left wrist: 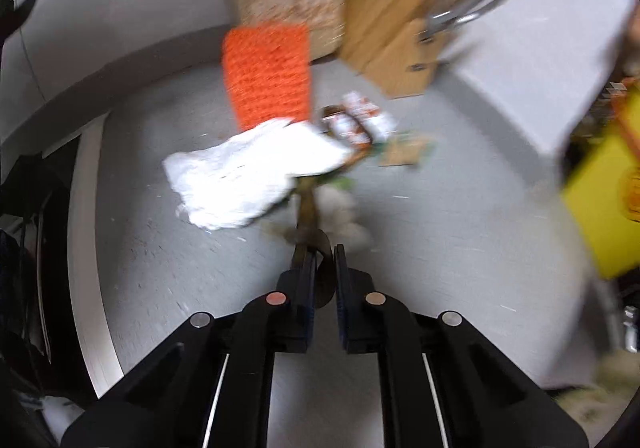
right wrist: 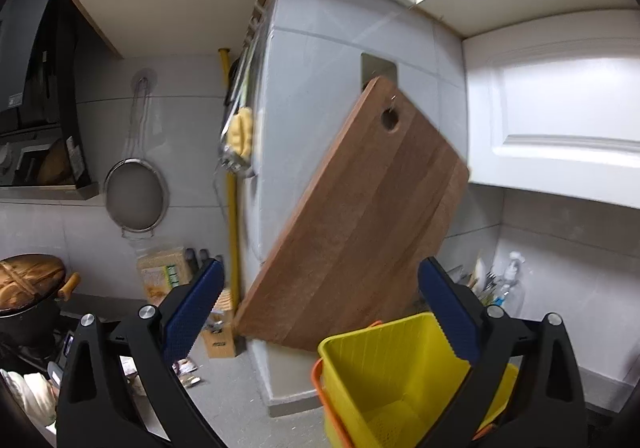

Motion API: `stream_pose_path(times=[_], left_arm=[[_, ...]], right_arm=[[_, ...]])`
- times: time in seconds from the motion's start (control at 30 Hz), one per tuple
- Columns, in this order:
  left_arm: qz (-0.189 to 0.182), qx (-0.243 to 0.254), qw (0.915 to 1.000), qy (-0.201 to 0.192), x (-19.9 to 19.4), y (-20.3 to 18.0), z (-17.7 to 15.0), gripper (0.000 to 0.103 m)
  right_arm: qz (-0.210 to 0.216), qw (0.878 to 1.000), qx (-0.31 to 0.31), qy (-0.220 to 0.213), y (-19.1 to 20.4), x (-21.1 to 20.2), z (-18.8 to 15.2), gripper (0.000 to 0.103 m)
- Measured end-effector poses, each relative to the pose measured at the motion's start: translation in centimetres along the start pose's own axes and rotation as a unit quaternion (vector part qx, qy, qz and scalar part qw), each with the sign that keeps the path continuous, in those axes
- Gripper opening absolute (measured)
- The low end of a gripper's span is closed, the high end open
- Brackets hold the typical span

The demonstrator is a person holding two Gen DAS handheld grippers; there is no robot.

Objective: Collect trash
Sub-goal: 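Return the left tool to the pile and grasp the brown stick, then grasp a small white tissue scrap with the right tool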

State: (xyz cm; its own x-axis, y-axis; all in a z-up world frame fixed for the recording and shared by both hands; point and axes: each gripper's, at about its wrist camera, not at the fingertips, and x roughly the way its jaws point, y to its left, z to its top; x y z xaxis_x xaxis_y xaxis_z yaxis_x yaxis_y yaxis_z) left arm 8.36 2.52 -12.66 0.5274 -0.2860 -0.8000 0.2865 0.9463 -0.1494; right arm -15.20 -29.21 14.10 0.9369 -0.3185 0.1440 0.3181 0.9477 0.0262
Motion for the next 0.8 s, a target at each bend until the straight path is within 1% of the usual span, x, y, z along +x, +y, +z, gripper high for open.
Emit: stream_pose_path(times=[0.07, 0.17, 0.23, 0.27, 0.37, 0.43, 0.5, 0.53, 0.57, 0.67, 0.73, 0.77, 0.8], left_arm=[[-0.016, 0.011, 0.9997, -0.011, -2.2, -0.9, -0.5, 0.01], [-0.034, -0.005, 0.9989, -0.033, -6.3, -1.5, -1.2, 0.01], [-0.031, -0.028, 0.998, -0.048, -7.7, -1.5, -0.7, 0.01], [-0.023, -0.036, 0.9973, -0.06, -9.1, -1.5, -0.6, 0.01], [-0.005, -0.044, 0.9953, -0.087, -11.8, -1.6, -0.1, 0.01], [-0.001, -0.052, 0.9929, -0.107, -13.5, -1.5, 0.2, 0.01], [0.0, -0.056, 0.9911, -0.121, -14.7, -1.5, 0.3, 0.01], [0.005, -0.057, 0.9899, -0.13, -15.6, -1.6, 0.2, 0.01], [0.012, -0.054, 0.9894, -0.134, -16.3, -1.7, 0.1, 0.01], [0.021, -0.06, 0.9865, -0.151, -18.4, -1.8, -0.3, 0.01], [0.026, -0.062, 0.9852, -0.158, -19.4, -1.8, -0.4, 0.009], [0.027, -0.063, 0.9847, -0.16, -19.8, -1.9, -0.3, 0.007], [0.029, -0.063, 0.9843, -0.162, -20.1, -2.0, -0.2, 0.007]], right_arm=[[0.027, 1.0, -0.003, 0.015, 0.7, 0.6, -0.4, 0.095], [0.074, 0.996, -0.019, 0.04, 2.5, 2.1, -1.3, 0.095], [0.107, 0.992, -0.028, 0.059, 3.8, 3.3, -2.1, 0.095], [0.13, 0.988, -0.034, 0.073, 4.6, 4.2, -2.6, 0.095], [0.17, 0.979, -0.043, 0.107, 6.5, 6.4, -4.2, 0.095], [0.206, 0.967, -0.042, 0.141, 8.2, 8.5, -6.0, 0.095], [0.241, 0.953, -0.043, 0.178, 9.8, 10.4, -8.3, 0.095], [0.255, 0.945, -0.039, 0.198, 10.6, 11.4, -9.4, 0.095], [0.277, 0.933, -0.039, 0.226, 11.6, 12.4, -10.8, 0.095], [0.298, 0.914, -0.063, 0.268, 14.2, 14.3, -14.1, 0.095], [0.311, 0.904, -0.073, 0.285, 15.6, 14.8, -15.7, 0.095], [0.319, 0.899, -0.076, 0.29, 16.1, 15.0, -16.2, 0.095], [0.332, 0.891, -0.079, 0.3, 16.8, 15.4, -17.0, 0.095]])
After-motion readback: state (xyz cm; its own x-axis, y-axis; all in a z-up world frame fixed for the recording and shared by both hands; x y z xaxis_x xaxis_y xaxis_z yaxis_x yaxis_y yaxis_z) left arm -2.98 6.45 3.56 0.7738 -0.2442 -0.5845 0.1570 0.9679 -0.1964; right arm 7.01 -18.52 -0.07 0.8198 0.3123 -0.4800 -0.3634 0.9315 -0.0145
